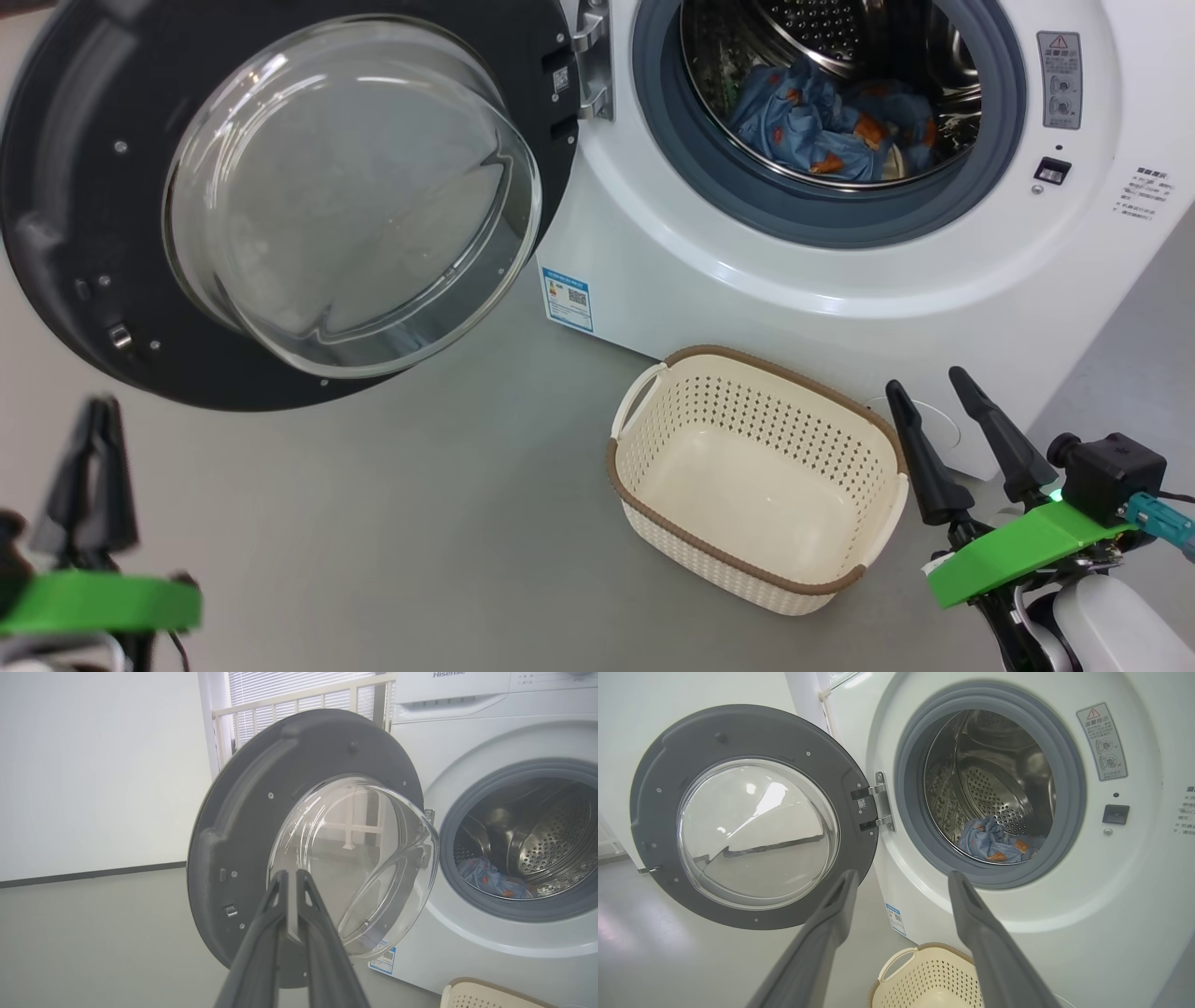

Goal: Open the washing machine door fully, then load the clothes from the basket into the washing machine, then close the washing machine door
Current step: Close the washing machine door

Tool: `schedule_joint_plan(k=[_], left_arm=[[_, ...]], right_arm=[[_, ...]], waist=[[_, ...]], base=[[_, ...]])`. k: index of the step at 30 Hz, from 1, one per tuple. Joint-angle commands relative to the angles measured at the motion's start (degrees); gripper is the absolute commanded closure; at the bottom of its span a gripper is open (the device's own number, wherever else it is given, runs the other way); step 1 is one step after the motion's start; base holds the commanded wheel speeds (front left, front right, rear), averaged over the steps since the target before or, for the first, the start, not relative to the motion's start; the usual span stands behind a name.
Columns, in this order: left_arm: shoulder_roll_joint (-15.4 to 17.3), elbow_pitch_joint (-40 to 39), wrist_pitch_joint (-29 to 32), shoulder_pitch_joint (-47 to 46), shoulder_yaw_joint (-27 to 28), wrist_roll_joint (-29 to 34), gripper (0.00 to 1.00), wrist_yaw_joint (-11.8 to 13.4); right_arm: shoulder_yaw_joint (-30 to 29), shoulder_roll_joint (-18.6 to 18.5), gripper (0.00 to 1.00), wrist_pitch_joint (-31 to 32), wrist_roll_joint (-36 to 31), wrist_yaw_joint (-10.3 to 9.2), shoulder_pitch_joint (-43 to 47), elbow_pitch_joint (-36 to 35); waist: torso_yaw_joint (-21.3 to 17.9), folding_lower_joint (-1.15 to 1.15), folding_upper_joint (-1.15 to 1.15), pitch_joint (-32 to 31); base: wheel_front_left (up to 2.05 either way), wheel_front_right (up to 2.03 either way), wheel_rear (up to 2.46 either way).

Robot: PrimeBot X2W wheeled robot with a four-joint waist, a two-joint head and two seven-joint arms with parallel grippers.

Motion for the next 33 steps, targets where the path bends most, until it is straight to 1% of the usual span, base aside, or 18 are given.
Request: schedule_joint_plan(k=[1,3,5,8,11,13,16,19,22,26,29,30,33], left_arm=[[2.65,-2.22,0.24,-3.76,2.83,-0.21,1.0,-0.28],[3.58,-3.45,0.93,-6.17,3.84,-1.7,1.0,-1.23],[3.94,-4.83,2.05,-9.13,5.23,-4.9,1.0,-2.88],[5.62,-5.84,3.66,-13.87,7.24,-8.29,1.0,-4.72],[6.85,-4.96,5.33,-18.56,9.22,-12.5,1.0,-6.81],[7.24,-2.98,6.43,-21.69,10.68,-16.16,1.0,-8.4],[7.65,2.13,8.53,-26.3,13.67,-22.42,1.0,-9.68],[9.07,9.71,10.85,-31.15,16.72,-28.43,1.0,-10.92],[10.59,17.18,12.51,-35.31,19.44,-33.05,1.0,-11.59],[13.18,26.68,14.16,-39.67,22.1,-37.16,1.0,-12.22],[15.67,32.64,15.15,-41.4,22.82,-38.17,1.0,-12.49],[15.67,32.64,15.15,-41.4,22.82,-38.17,1.0,-12.49],[17.46,37.34,15.96,-43.12,24.08,-39.96,1.0,-12.69]], right_arm=[[1.23,-0.93,0.0,-0.46,0.47,0.42,-0.34,-1.35],[1.25,-1.16,0.0,-0.46,0.5,0.42,-0.24,-1.36],[1.22,-1.44,0.0,-0.46,0.55,0.42,-0.1,-1.4],[1.35,-1.92,0.0,-0.46,0.6,0.42,-0.01,-1.45],[1.63,-2.48,0.0,-0.46,0.59,0.42,-0.3,-1.48],[1.64,-2.81,0.0,-0.46,0.59,0.42,-0.44,-1.45],[1.79,-3.35,0.0,-0.46,0.47,0.42,-0.55,-1.34],[2.43,-4.08,0.0,-0.31,0.45,0.42,-1.06,-1.34],[2.58,-4.9,0.0,0.18,0.31,0.42,-1.8,-1.59],[2.59,-5.78,0.0,1.08,-0.05,0.42,-2.72,-2.31],[2.28,-6.08,0.0,1.72,-0.56,0.42,-3.24,-3.02],[2.28,-6.08,0.0,1.72,-0.56,0.42,-3.24,-3.02],[1.48,-6.3,0.0,2.37,-1.17,0.42,-3.28,-3.72]], waist=[[0.0,0.0,0.0,0.03],[-0.05,0.0,0.0,-0.01],[-0.04,0.0,0.0,-0.05],[-0.13,0.0,0.0,0.12],[-0.55,0.0,0.0,0.51],[-0.84,0.0,0.0,0.72],[-1.47,0.0,0.0,1.27],[-2.42,0.0,0.0,2.15],[-3.45,0.0,0.0,3.26],[-4.98,0.0,0.0,5.01],[-6.24,0.0,0.0,6.26],[-6.24,0.0,0.0,6.26],[-7.23,0.0,0.0,7.44]], base=[[0.0,0.0,0.0],[0.0,0.0,0.0],[0.0,0.0,0.0],[0.0,0.0,0.0],[0.0,0.0,0.0],[0.0,0.0,0.0],[0.0,0.0,0.0],[0.0,0.0,0.0],[0.0,0.0,0.0],[0.0,0.0,0.0],[0.0,0.0,0.0],[0.0,0.0,0.0],[0.0,0.0,0.0]])
